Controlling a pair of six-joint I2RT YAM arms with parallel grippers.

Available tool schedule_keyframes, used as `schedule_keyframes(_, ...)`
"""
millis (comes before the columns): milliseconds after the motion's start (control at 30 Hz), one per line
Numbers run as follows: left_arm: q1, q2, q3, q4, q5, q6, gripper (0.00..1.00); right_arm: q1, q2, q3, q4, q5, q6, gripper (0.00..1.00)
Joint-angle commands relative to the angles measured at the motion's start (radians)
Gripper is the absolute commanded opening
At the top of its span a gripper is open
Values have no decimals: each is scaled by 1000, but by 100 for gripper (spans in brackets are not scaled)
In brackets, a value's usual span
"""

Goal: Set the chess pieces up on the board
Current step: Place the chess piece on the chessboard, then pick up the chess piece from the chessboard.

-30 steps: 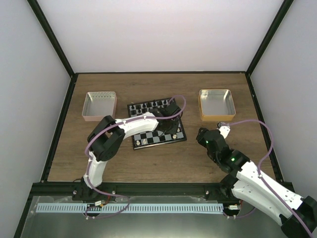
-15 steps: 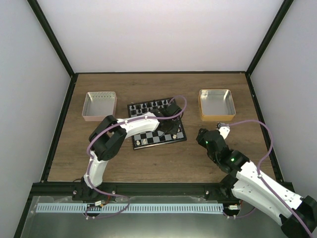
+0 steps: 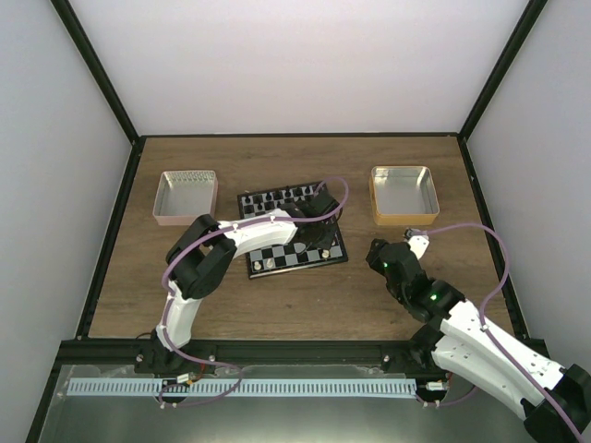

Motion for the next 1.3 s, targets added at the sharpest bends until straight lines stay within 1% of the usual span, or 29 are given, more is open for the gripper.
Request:
schedule_keyframes(0, -5, 11, 2, 22, -6, -8, 14, -3, -6, -5, -12, 29, -9, 59)
schedule_keyframes(67, -5, 8, 6, 18, -6, -8, 17, -3, -6, -4, -12, 26, -9, 59)
schedule_keyframes(133, -5, -2, 13, 2, -24, -21, 25, -2, -9, -1, -14, 27, -10, 59)
schedule_keyframes(200, -5, -20, 13, -7, -39, -30, 30, -3, -9, -1, -17, 28, -10, 59)
schedule_keyframes(367, 2, -79, 12, -29, -98, -36, 33, -3, -9, -3, -12, 26, -10, 59)
schedule_keyframes(567, 31, -143, -11, -78, -260, -44, 36, -3, -8, -4, -12, 24, -10, 59)
schedule_keyframes(633, 54, -160, -33, -85, -281, -50, 36, -3, -10, -3, -12, 24, -10, 59)
schedule_keyframes(733, 98, -180, -68, -80, -273, -56, 36, -3, -12, -3, -13, 23, -12, 59)
schedule_keyframes(867, 145, -177, -85, -73, -241, -59, 24, -3, -12, -7, -8, 22, -12, 59)
schedule_keyframes(900, 153, -169, -79, -75, -236, -59, 22, -3, -11, -8, -4, 20, -12, 59)
schedule_keyframes(1267, 198, -100, -70, -83, -207, -67, 24, -3, 0, -6, 5, 18, -16, 59)
